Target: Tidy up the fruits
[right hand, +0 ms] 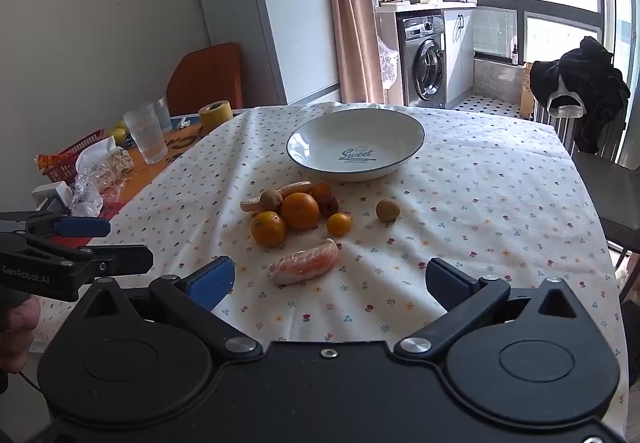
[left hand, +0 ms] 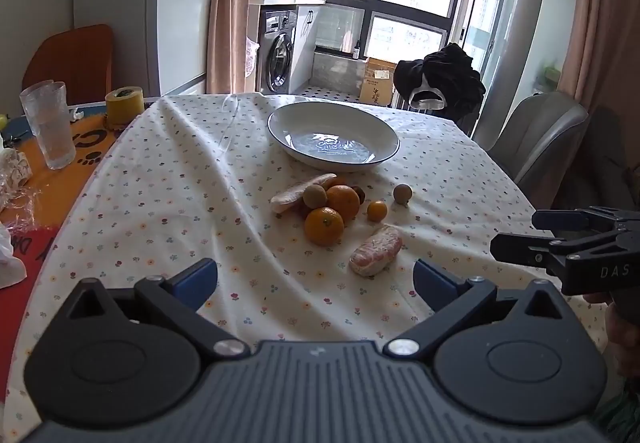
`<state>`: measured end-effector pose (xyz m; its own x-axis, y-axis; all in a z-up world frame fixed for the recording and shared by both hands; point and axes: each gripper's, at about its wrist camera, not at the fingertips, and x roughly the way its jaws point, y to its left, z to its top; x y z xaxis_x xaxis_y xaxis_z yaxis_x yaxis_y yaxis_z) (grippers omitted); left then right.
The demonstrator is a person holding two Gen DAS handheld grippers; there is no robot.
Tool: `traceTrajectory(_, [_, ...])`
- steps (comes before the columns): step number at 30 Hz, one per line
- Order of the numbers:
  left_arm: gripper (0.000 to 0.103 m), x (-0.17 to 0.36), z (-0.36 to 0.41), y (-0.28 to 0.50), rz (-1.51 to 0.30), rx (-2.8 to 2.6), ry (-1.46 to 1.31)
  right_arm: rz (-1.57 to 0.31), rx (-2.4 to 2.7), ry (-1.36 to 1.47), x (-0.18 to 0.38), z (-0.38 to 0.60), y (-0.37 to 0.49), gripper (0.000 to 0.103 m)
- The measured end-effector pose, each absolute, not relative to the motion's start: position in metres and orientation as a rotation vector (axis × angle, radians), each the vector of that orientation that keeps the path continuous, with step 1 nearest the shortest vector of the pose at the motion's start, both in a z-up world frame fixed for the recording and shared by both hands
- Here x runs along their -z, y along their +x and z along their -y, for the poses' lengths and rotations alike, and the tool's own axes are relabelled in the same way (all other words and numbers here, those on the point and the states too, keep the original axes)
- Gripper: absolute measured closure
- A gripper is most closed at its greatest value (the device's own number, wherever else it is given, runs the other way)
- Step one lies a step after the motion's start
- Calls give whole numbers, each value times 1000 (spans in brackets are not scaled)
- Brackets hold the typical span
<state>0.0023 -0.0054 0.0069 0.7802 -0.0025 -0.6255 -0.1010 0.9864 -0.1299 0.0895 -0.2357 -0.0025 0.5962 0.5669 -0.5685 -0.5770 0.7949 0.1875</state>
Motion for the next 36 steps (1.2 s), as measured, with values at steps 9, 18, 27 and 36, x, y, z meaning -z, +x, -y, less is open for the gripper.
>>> traceTrajectory(9, [0, -6, 16, -4, -669, -47, -128, -652, -651, -23, 2, 237, 89, 0])
traceTrajectory(18, [0, -11, 15, -7, -660, -57, -128, -645, -672, -44, -4, 235, 83, 0])
traceTrajectory(27, [0, -11, 17, -8, -661, -54, -119, -636, -689, -59, -7, 232, 78, 0])
traceTrajectory(36, [0, -13, 16, -10, -653, -56, -116, -632, -681, -58, -9, 235, 79, 0])
